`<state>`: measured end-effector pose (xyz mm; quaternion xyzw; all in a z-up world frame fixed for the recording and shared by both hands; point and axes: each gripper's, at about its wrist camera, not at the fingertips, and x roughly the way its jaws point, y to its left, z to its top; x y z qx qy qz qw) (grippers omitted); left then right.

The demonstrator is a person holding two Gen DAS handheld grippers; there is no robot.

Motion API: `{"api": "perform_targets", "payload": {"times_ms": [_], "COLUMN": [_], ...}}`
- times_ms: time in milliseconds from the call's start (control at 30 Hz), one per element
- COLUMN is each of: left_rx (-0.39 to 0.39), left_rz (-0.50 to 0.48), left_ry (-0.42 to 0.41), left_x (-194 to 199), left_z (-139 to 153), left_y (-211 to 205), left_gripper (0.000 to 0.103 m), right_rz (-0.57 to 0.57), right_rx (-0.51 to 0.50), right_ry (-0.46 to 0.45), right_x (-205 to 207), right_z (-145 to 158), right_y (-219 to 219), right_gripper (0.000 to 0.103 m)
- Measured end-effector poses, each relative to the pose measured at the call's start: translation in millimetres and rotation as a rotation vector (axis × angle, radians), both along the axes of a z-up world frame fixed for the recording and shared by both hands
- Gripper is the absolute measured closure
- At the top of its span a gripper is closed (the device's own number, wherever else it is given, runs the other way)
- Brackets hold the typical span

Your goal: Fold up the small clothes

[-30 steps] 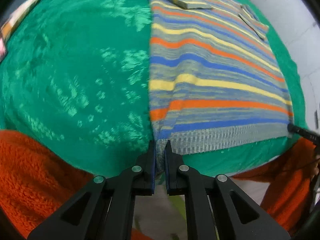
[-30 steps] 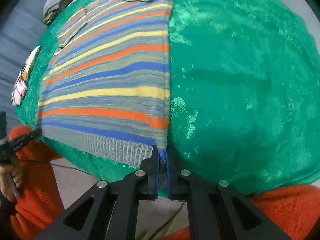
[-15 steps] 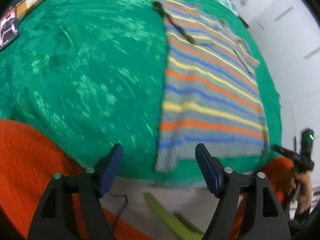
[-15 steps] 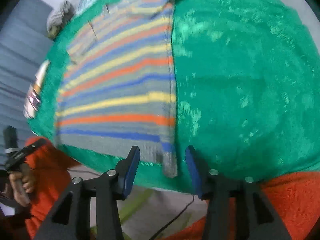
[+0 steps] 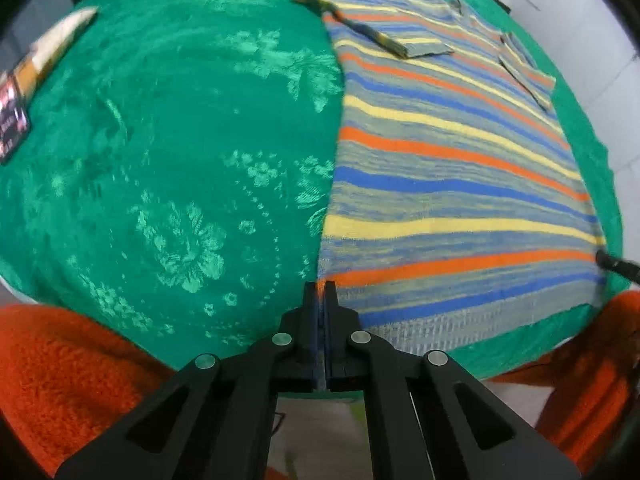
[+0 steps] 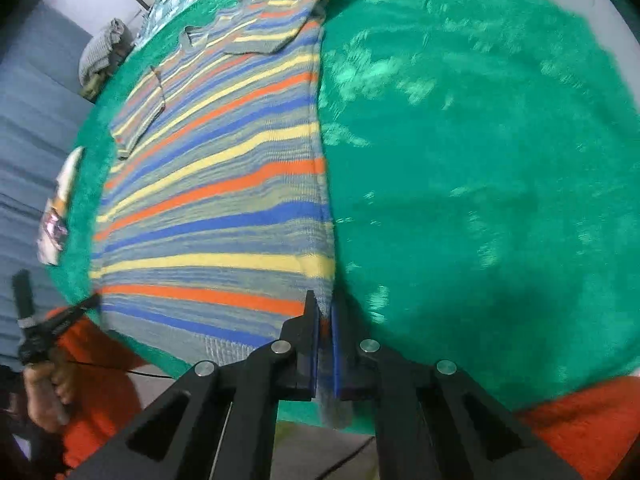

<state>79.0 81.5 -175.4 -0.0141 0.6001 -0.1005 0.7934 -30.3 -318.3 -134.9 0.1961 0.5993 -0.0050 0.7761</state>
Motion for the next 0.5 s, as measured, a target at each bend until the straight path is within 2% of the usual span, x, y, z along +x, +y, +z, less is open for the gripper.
{"api": "perform_targets", "payload": {"times_ms": [167, 367, 467, 500], "left_rx": [0.051, 0.074, 0.095, 0.092], "left_rz": [-0.004, -0.002, -0.011, -0.009], "left_ry": [-0.009, -0.022, -0.032, -0.031], "left_x": [4.5, 3.6, 0.6, -2.7], "left_z": [-10.6, -11.2, -9.1, -6.6], "left_y": [-8.2, -7.2, -14.8, -11.7], "left_gripper": [0.103, 0.102, 0.094, 0.091], "right_rz": [0.03, 0.014, 0.003, 0.0], "right_rx": [-0.086, -0.093, -0.092, -0.085], "right_ry": [0.039, 0.018, 0.007, -0.002], "right_x": [12.2, 12.3, 9.1, 7.4], "right_z": [-21.6, -21.1, -18.9, -17.0], "right_y": [13.9, 12.2, 9.3, 8.7], "right_gripper": [0.099, 0.1, 0.099, 0.092]}}
